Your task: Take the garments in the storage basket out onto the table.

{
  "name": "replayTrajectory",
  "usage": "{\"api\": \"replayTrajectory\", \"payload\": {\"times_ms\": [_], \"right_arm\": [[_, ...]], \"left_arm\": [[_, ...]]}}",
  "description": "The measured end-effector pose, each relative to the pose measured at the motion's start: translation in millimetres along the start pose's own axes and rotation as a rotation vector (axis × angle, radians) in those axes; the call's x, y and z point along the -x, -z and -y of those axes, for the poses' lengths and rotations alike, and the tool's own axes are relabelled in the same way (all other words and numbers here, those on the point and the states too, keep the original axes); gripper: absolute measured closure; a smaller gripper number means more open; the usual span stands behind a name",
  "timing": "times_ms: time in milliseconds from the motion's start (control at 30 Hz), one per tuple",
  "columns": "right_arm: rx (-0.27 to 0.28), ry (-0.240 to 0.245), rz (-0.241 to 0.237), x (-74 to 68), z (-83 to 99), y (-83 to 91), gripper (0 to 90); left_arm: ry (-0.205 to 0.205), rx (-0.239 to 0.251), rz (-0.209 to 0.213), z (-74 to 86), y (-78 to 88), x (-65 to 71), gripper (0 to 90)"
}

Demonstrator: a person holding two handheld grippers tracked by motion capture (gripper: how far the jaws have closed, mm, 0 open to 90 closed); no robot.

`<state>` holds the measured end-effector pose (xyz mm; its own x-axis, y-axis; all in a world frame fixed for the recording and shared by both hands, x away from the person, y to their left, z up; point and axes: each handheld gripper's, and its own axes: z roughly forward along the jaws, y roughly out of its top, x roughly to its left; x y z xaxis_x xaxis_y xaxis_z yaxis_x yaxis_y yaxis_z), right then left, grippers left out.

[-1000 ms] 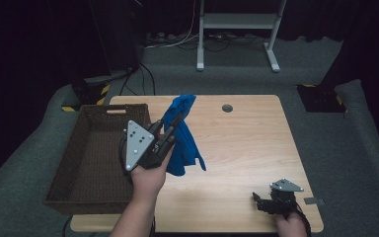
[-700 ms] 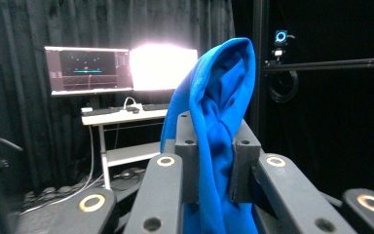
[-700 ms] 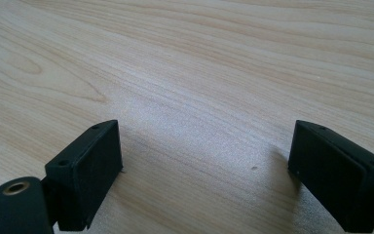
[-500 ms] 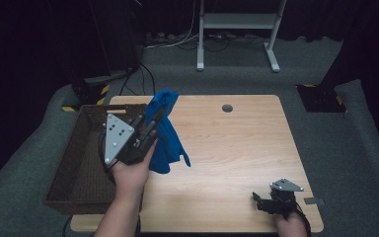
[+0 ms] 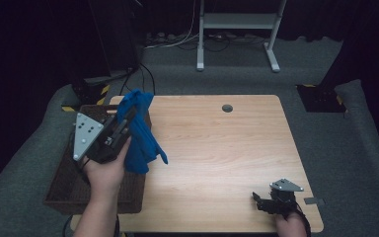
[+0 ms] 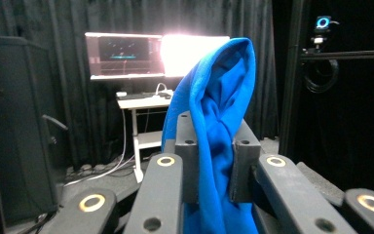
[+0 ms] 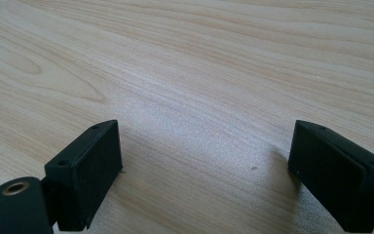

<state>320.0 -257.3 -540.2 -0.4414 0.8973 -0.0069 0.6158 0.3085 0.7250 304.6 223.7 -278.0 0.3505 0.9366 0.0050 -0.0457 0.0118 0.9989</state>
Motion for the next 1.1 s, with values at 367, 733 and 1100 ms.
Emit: {"api": "replayTrajectory", "payload": {"times_ms": [367, 733, 1100], "right_arm": [[0.0, -0.001, 0.003, 0.1, -0.1, -0.2, 11.8], [0.0, -0.001, 0.004, 0.1, -0.1, -0.3, 11.7], [0.0, -0.001, 0.004, 0.3, -0.5, -0.8, 11.6]], "left_arm": [[0.03, -0.015, -0.052, 15.3, 21.9, -42.4, 79.1], [0.047, -0.04, -0.1, 33.9, 39.7, -79.9, 79.1], [0.059, -0.065, -0.125, 53.2, 47.8, -108.2, 79.1]]}}
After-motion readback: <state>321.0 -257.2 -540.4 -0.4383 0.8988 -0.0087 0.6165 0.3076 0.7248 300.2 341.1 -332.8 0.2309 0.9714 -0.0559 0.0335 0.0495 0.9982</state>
